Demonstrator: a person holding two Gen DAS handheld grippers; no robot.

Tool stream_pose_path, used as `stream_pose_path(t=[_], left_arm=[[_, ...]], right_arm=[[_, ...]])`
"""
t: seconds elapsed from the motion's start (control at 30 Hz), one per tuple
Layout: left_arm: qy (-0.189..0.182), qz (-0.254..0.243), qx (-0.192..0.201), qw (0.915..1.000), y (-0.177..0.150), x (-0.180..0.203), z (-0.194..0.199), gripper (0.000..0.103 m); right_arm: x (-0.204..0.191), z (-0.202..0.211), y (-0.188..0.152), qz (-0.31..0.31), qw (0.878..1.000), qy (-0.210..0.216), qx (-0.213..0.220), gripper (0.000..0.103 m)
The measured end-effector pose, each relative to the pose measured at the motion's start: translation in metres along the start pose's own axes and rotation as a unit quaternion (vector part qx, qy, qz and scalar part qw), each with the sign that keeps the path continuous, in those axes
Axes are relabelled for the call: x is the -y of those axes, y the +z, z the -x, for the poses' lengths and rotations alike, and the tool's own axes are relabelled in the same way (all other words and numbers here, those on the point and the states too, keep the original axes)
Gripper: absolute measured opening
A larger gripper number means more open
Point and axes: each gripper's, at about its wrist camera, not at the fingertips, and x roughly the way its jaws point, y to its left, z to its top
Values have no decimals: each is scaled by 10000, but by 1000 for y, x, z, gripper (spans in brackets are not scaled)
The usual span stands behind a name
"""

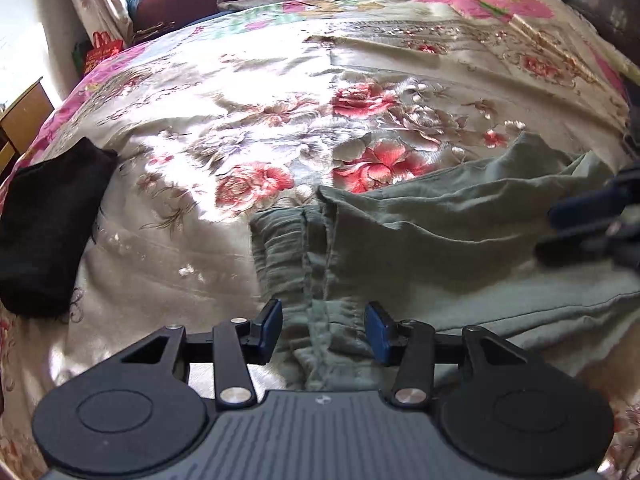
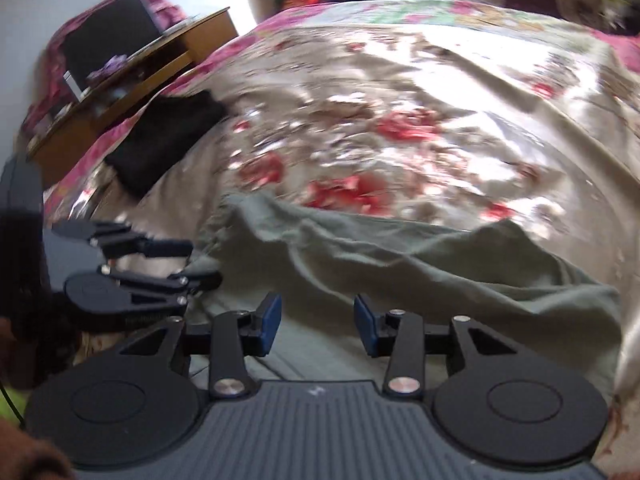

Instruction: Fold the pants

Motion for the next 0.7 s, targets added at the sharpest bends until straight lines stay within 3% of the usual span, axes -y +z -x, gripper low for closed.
stream_pose_path(t=[0.13, 0.3, 0.37, 0.5, 0.63, 0.7], left_arm=[[90, 16, -48, 9999, -11, -26, 16, 60], [113, 100, -69, 9999, -23, -42, 17, 60], [47, 159, -56, 9998, -26, -44, 18, 60], [-19, 139, -39, 9999, -30, -44, 20, 60], [-71, 114, -17, 9999, -31, -46, 21, 60], [-78, 114, -2, 9999, -30, -47, 22, 60]], right_arm=[[-39, -31, 3, 464, 9973, 544, -181, 41], [-56, -57, 10, 840, 9958, 186, -319, 39], [-56, -66, 13, 753, 9964, 122, -375, 24], [-60, -81, 16, 689, 9964, 23, -502, 24], [-70, -83, 14, 1065, 9932, -53, -473, 26], [-72, -82, 14, 1103, 9925, -59, -526, 5]])
